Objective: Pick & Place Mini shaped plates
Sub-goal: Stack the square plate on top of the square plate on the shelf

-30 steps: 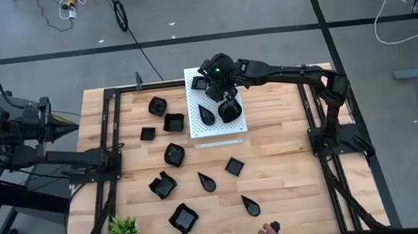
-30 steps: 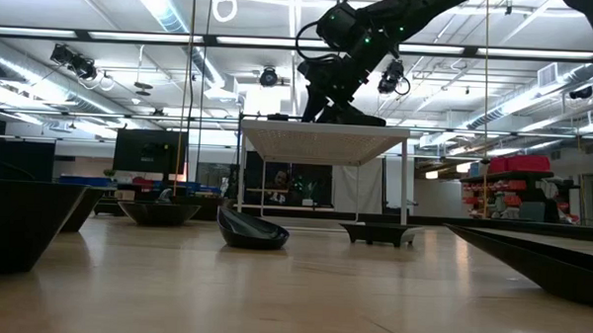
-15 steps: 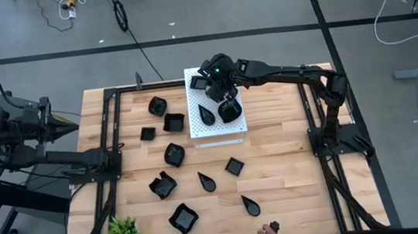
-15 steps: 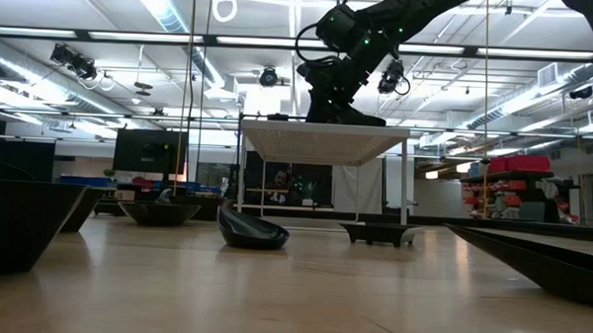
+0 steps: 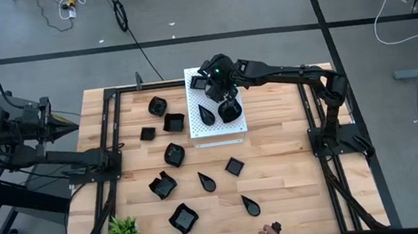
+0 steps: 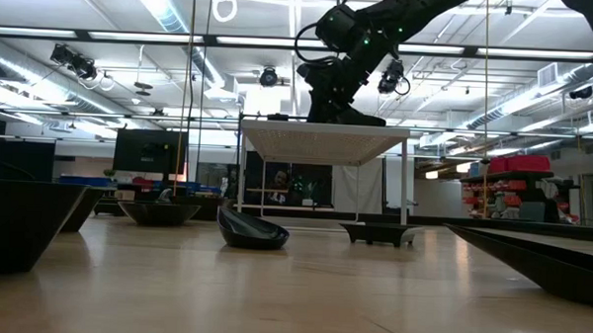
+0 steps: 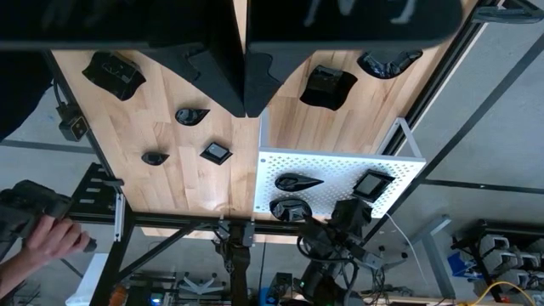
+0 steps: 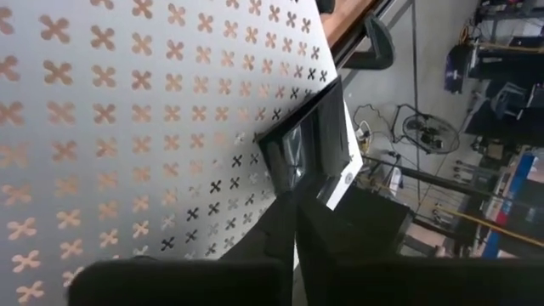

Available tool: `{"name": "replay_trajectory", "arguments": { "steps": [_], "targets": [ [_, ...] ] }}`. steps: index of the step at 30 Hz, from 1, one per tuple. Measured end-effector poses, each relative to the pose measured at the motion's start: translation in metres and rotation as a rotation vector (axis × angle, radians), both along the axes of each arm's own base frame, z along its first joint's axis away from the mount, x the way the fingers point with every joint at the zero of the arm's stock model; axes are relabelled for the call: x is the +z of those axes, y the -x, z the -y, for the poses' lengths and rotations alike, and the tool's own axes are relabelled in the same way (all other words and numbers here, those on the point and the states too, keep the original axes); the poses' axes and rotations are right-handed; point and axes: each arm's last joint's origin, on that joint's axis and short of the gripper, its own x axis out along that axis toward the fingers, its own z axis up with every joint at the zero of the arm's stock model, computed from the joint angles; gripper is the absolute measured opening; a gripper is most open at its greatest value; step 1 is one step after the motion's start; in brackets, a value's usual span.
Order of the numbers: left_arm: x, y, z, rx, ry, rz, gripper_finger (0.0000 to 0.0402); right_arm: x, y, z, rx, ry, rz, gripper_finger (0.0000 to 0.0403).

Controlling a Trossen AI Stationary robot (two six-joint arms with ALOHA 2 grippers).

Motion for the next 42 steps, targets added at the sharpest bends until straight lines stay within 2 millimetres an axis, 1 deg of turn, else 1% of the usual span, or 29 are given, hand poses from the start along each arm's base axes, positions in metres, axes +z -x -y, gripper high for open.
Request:
{"name": "replay_trajectory", "arguments": {
  "steps": [6,9,11,14,17,19,23,27,30,33,35,39,42],
  "targets": [
    [0.0,0.0,0.0,0.0,0.0,0.0,0.0003,0.0,-0.001,-0.003,-0.005,0.013,-0.004,0.0041],
    [0.0,0.0,0.0,0.0,0.0,-0.001,0.0003,0.002,-0.003,-0.006,-0.01,0.008,0.021,0.0056],
    [0.0,0.0,0.0,0.0,0.0,-0.001,0.0003,0.005,-0.005,-0.006,-0.052,-0.007,0.073,0.0064],
    [0.0,0.0,0.0,0.0,0.0,0.0,0.0003,0.008,-0.006,-0.003,-0.161,-0.004,0.132,0.0073],
    [0.0,0.0,0.0,0.0,0.0,0.0,0.0003,0.01,-0.006,-0.001,-0.25,0.002,0.174,0.0077],
    [0.0,0.0,0.0,0.0,0.0,0.0,0.0003,0.011,-0.005,-0.001,-0.292,-0.032,0.208,0.0077],
    [0.0,0.0,0.0,0.0,0.0,0.0,0.0003,0.019,-0.003,-0.003,-0.393,-0.132,0.301,0.0077],
    [0.0,0.0,0.0,0.0,0.0,0.0,0.0003,0.032,-0.004,-0.002,-0.531,-0.265,0.438,0.0078],
    [0.0,0.0,0.0,0.0,0.0,0.0,0.0003,0.039,-0.005,-0.002,-0.583,-0.337,0.504,0.0078],
    [0.0,0.0,0.0,0.0,0.0,0.0,0.0003,0.04,-0.004,-0.003,-0.645,-0.428,0.551,0.0078],
    [0.0,0.0,0.0,0.0,0.0,0.0,0.0003,0.04,-0.003,-0.004,-0.725,-0.512,0.603,0.0078],
    [0.0,0.0,0.0,0.0,0.0,-0.001,0.0003,0.041,-0.003,-0.006,-0.894,-0.71,0.724,0.0078],
    [0.0,0.0,0.0,0.0,0.0,0.0,0.0003,0.04,-0.004,-0.007,-0.952,-0.869,0.763,0.0078]
  ]
}}
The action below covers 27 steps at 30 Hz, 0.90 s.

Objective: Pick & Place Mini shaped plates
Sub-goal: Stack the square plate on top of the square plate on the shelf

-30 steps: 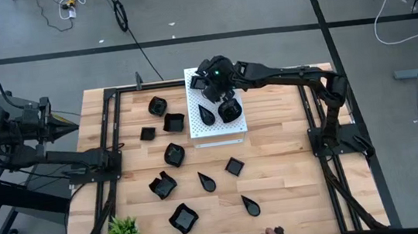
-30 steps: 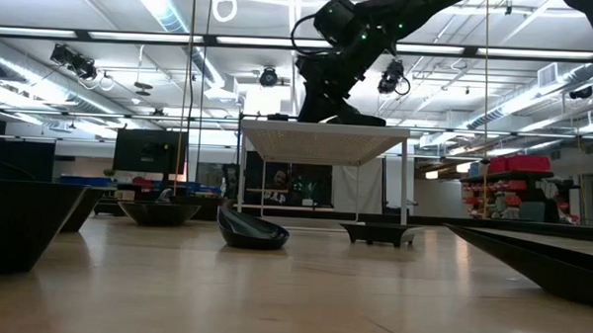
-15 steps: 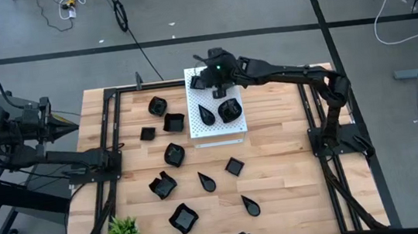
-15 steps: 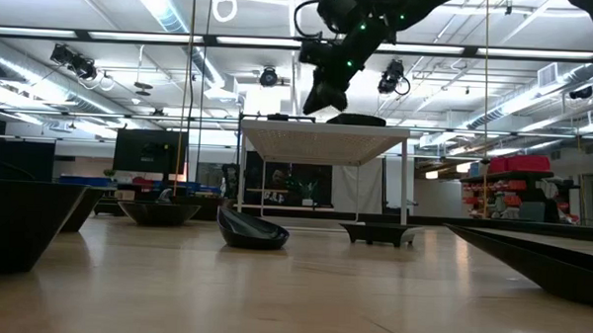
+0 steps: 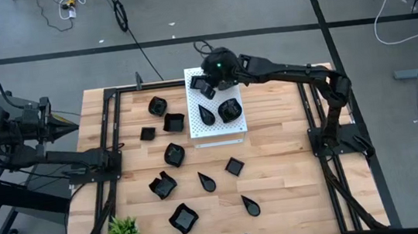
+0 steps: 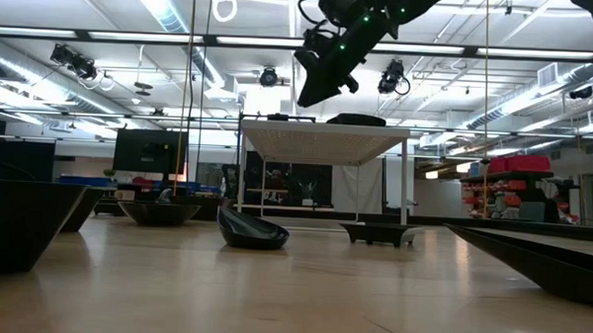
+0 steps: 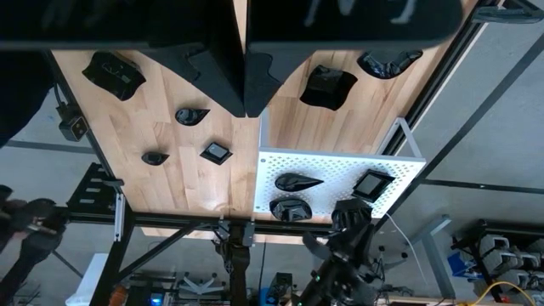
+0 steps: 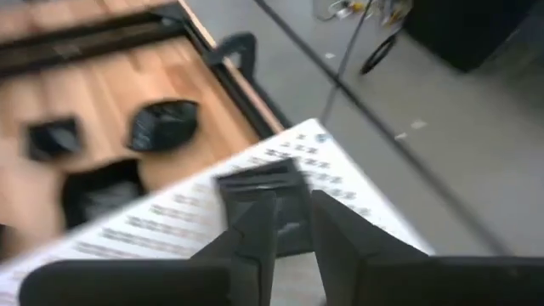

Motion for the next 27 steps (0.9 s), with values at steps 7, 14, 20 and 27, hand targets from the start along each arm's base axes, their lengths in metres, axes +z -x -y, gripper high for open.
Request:
{"name": "replay_trajectory", "arguments": {
  "steps": [7,14,20,27],
  "targets": [
    [0.0,0.0,0.0,0.0,0.0,0.0,0.0003,0.0,0.0,-0.002,-0.063,-0.18,0.106,0.0078],
    [0.0,0.0,0.0,0.0,0.0,0.0,0.0003,0.0,0.001,-0.001,-0.187,-0.474,0.246,0.0078],
    [0.0,0.0,0.0,0.0,0.0,0.0,0.0003,-0.001,0.005,0.006,-0.267,-0.644,0.298,0.0078],
    [0.0,0.0,0.0,0.0,0.0,0.0,0.0003,-0.002,0.006,0.007,-0.338,-0.769,0.338,0.0099]
  ]
}}
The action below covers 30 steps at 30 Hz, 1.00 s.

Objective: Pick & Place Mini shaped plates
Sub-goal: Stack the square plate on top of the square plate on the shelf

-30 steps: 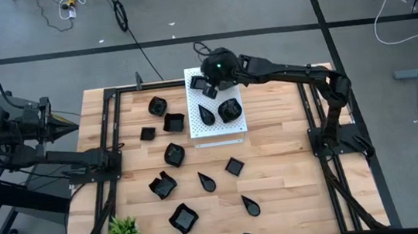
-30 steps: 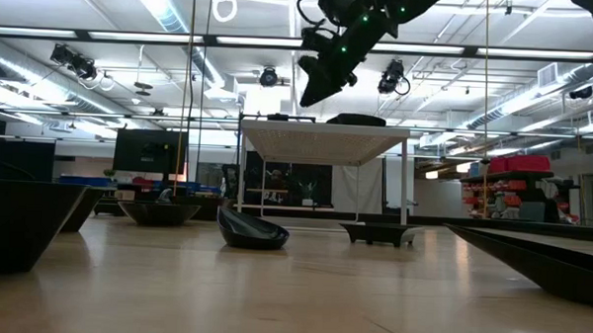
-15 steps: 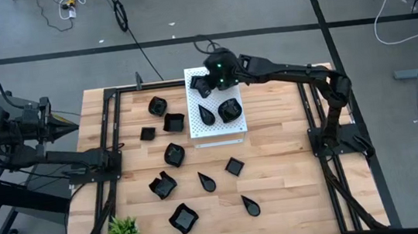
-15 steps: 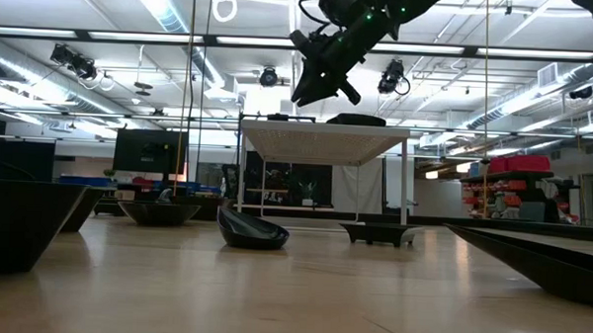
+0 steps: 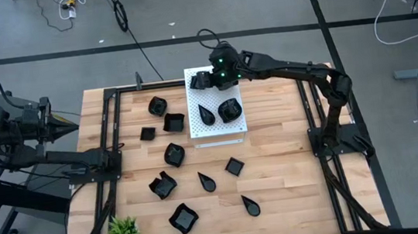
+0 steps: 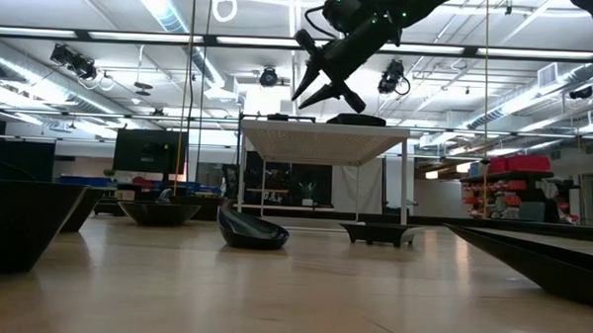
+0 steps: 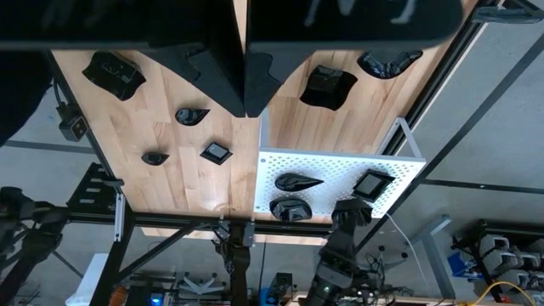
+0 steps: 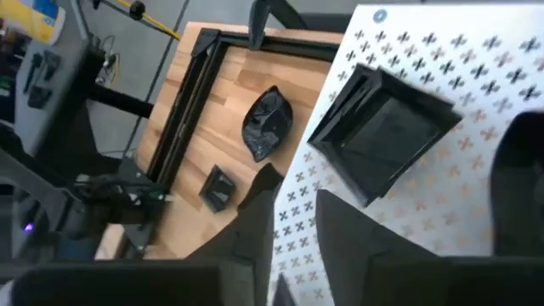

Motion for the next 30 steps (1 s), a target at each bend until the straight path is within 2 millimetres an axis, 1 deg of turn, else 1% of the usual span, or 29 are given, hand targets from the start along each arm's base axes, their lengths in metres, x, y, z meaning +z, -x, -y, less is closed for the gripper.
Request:
{"name": "replay_trajectory", "arguments": {
  "steps": [2,4,9,13,19,24,30],
  "targets": [
    [0.0,0.0,0.0,0.0,0.0,0.0,0.0003,0.0,0.0,0.0,-0.019,-0.024,0.007,0.0116],
    [0.0,0.0,0.0,0.0,0.0,0.0,0.0003,0.004,0.001,0.0,-0.034,-0.047,0.001,0.0135],
    [0.0,0.0,0.0,0.0,0.0,0.0,0.0003,0.021,0.004,0.0,-0.068,-0.027,-0.019,0.0177],
    [0.0,0.0,0.0,0.0,0.0,0.0,0.0003,0.035,0.007,0.005,-0.077,-0.022,0.006,0.0197],
    [0.0,0.0,0.0,0.0,0.0,0.0,0.0003,0.037,0.007,0.004,-0.038,-0.087,0.037,0.0206],
    [0.0,0.0,0.0,0.0,0.0,0.0,0.0003,0.037,0.006,0.003,0.041,-0.065,0.04,0.0204],
    [0.0,0.0,0.0,0.0,0.0,0.0,0.0003,0.037,0.006,0.003,-0.001,-0.13,0.055,0.0204]
  ]
}}
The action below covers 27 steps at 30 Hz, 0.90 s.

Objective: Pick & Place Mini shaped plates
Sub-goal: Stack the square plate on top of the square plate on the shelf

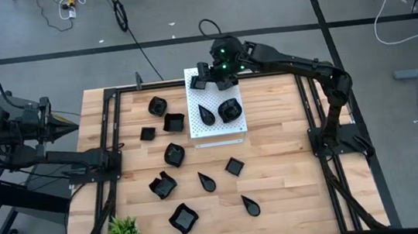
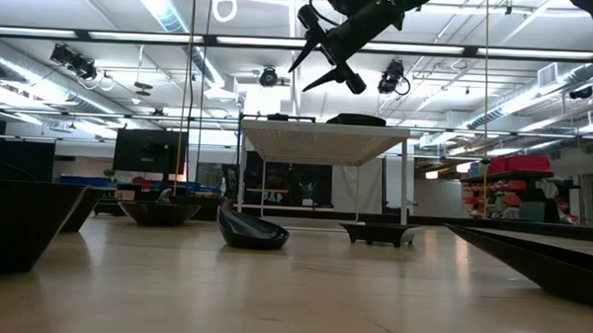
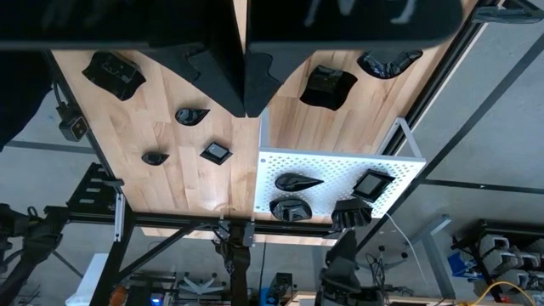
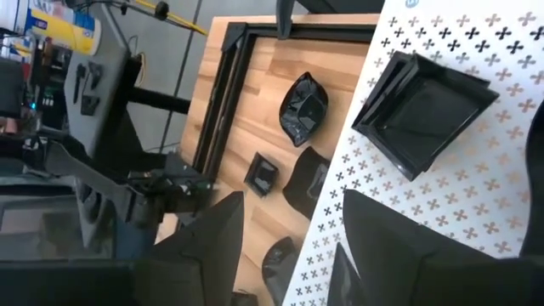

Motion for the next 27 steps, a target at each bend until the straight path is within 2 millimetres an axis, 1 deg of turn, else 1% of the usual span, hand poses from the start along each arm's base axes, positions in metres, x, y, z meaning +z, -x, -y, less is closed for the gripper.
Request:
{"name": "replay_trajectory", "arguments": {
  "steps": [8,19,24,27],
  "targets": [
    [0.0,0.0,0.0,0.0,0.0,0.0,0.0003,0.001,0.002,-0.001,0.027,0.045,-0.022,0.0204],
    [0.0,0.0,0.0,0.0,0.0,0.001,0.0003,0.018,0.016,-0.006,0.085,0.198,-0.041,0.0204],
    [0.0,0.0,0.0,0.0,0.0,0.0,0.0003,0.023,0.02,-0.008,0.086,0.204,-0.036,0.0204],
    [0.0,0.0,0.0,0.0,0.0,0.0,0.0003,0.022,0.02,-0.009,0.081,0.19,-0.044,0.0204]
  ]
}}
